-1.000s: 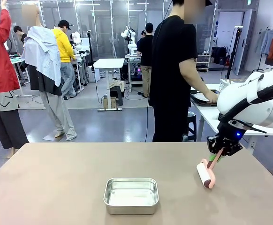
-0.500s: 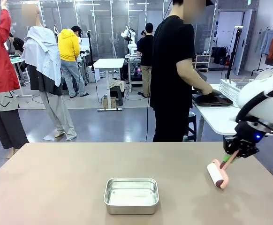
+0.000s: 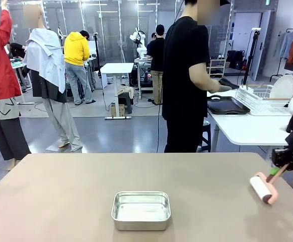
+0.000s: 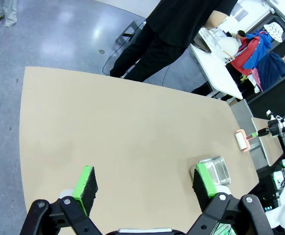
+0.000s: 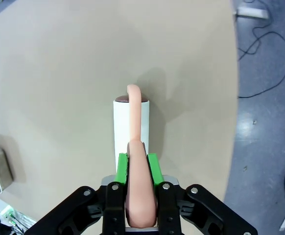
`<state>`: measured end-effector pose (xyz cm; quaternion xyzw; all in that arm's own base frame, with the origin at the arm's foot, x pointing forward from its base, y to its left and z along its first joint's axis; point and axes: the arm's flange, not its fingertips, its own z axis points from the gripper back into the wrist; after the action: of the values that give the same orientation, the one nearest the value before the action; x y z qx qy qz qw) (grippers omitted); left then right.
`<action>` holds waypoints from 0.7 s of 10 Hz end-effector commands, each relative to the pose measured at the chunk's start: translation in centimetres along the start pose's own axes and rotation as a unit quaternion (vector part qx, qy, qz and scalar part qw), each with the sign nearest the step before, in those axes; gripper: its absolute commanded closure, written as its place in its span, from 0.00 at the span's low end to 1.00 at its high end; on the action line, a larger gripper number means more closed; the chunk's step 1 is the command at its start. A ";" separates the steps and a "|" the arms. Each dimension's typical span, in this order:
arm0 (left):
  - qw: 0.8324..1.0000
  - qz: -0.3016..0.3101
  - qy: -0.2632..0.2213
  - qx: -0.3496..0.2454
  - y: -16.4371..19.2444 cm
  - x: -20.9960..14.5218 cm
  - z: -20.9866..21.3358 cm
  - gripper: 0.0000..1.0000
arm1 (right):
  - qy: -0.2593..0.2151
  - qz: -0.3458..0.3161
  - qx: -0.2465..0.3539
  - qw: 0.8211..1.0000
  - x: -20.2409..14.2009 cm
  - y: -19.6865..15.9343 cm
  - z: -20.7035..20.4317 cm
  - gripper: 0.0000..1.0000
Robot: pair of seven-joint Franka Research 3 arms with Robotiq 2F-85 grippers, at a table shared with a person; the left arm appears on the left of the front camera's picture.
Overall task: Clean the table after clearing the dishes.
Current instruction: When the right (or left) Handle tray is removed, use the right hand (or left hand) to clean the right (or left) side of the table with the Lint Roller.
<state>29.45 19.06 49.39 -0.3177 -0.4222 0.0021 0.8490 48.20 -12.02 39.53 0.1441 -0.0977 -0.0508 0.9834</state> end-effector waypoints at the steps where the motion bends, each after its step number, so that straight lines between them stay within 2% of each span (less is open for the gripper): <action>1: 1.000 -0.003 0.005 -0.002 0.0 0.0 0.3 0.00 | 0.006 0.004 -0.053 0.999 -0.6 -4.1 -2.7 0.79; 3: 1.000 -0.003 0.005 -0.002 0.0 0.0 0.3 0.00 | -0.019 0.012 -0.060 0.998 -0.8 -3.7 0.3 0.79; 5: 1.000 -0.003 0.005 -0.002 0.0 0.0 0.3 0.00 | -0.074 0.066 -0.068 0.993 -1.0 0.0 7.0 0.79; 7: 1.000 -0.003 0.005 -0.002 0.0 0.0 0.3 0.00 | -0.099 0.095 -0.077 0.987 -1.6 2.8 11.2 0.79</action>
<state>29.45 19.06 49.39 -0.3177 -0.4222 0.0021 0.8490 45.81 -13.47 49.39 0.0568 -0.1887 0.0083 0.9804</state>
